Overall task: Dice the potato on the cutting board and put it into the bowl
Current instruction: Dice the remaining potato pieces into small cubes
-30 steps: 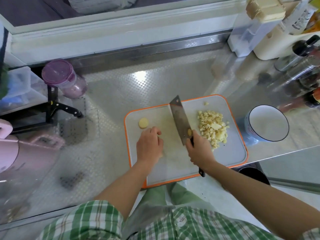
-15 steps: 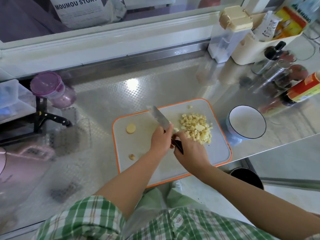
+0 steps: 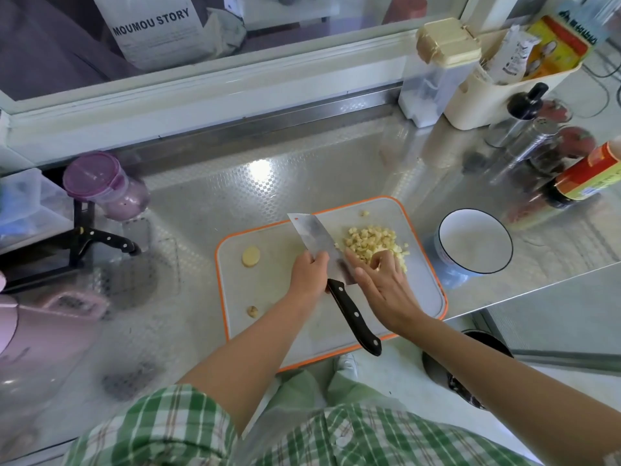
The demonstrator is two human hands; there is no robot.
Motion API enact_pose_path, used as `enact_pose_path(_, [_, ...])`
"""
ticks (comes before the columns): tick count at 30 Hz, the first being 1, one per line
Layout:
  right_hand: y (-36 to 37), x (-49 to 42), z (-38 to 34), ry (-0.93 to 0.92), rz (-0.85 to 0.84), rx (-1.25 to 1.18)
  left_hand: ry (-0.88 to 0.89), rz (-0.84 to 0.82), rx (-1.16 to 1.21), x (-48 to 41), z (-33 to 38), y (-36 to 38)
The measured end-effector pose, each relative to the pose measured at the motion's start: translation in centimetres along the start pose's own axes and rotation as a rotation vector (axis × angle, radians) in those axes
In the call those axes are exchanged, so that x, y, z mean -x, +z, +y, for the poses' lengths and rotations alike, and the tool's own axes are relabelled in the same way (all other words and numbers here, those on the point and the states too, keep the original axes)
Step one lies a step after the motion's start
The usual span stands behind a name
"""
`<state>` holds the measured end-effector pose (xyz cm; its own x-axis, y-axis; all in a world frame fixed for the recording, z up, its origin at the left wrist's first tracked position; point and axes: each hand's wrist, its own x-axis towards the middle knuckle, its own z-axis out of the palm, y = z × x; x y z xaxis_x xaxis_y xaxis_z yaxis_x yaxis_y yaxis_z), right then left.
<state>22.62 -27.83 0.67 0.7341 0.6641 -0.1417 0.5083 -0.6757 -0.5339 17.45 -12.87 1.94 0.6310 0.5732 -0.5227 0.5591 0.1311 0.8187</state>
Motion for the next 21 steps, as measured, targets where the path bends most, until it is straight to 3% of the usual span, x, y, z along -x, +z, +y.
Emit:
enact_pose_path(5, [-0.3, -0.9, -0.6, 0.052, 0.032, -0.025, 0.025, 0.005, -0.052, 0.3, -0.2, 0.1])
enact_pose_path(9, [-0.1, -1.5, -0.9, -0.036, -0.005, -0.013, 0.062, -0.018, -0.041, 0.4, -0.4, 0.0])
enact_pose_path(21, [-1.1, -1.7, -1.5, 0.059, -0.021, 0.026, 0.111, -0.015, -0.116, 0.7, -0.4, -0.4])
